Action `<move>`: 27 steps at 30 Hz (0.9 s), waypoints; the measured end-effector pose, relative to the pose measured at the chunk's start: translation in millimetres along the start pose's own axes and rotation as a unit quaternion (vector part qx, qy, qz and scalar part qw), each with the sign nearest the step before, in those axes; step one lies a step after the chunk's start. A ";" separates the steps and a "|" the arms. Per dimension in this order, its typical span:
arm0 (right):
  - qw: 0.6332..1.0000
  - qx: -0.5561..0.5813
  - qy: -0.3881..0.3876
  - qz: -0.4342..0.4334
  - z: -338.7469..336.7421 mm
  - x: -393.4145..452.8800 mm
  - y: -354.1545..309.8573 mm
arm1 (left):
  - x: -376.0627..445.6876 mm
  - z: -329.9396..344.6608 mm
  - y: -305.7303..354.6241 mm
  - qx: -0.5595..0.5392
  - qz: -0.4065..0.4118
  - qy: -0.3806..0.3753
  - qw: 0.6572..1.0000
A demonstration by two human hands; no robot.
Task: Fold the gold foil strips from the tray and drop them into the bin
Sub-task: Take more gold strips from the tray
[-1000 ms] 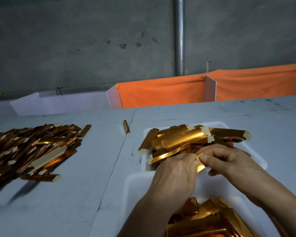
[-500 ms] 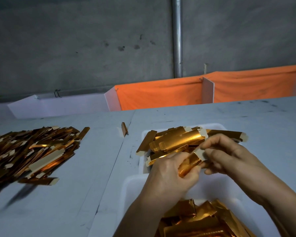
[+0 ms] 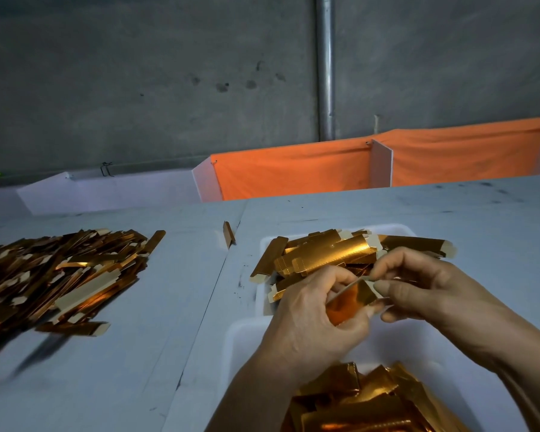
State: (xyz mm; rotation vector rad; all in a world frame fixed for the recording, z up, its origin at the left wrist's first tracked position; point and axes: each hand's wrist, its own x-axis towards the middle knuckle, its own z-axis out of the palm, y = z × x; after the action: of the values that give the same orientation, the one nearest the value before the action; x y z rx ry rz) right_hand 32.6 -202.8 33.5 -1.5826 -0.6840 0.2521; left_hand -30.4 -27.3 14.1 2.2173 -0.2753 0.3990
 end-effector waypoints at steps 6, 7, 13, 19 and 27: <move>0.999 -0.037 0.004 -0.011 0.9 0.0 0.2 | 0.9 -0.6 -2.7 0.012 0.009 -0.004 1.000; 0.999 -0.040 -0.006 -0.006 1.3 -0.6 -1.0 | 0.9 -0.7 -3.1 0.014 0.011 -0.006 1.000; 0.997 -0.077 0.012 -0.003 1.8 -0.7 1.0 | 0.5 1.7 -4.8 0.035 0.018 -0.003 0.999; 0.995 -0.098 0.009 0.019 5.9 0.5 2.0 | 1.8 5.2 -7.2 0.103 0.009 0.011 0.995; 0.994 0.064 0.048 0.081 17.2 2.4 14.1 | 3.2 11.4 -10.0 0.148 0.052 0.058 0.986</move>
State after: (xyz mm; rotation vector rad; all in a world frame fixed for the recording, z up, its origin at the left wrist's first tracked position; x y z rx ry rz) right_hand 29.0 -187.1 17.9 -1.5193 -0.4562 0.3306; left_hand -22.0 -30.2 1.4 2.4649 -0.2845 0.6613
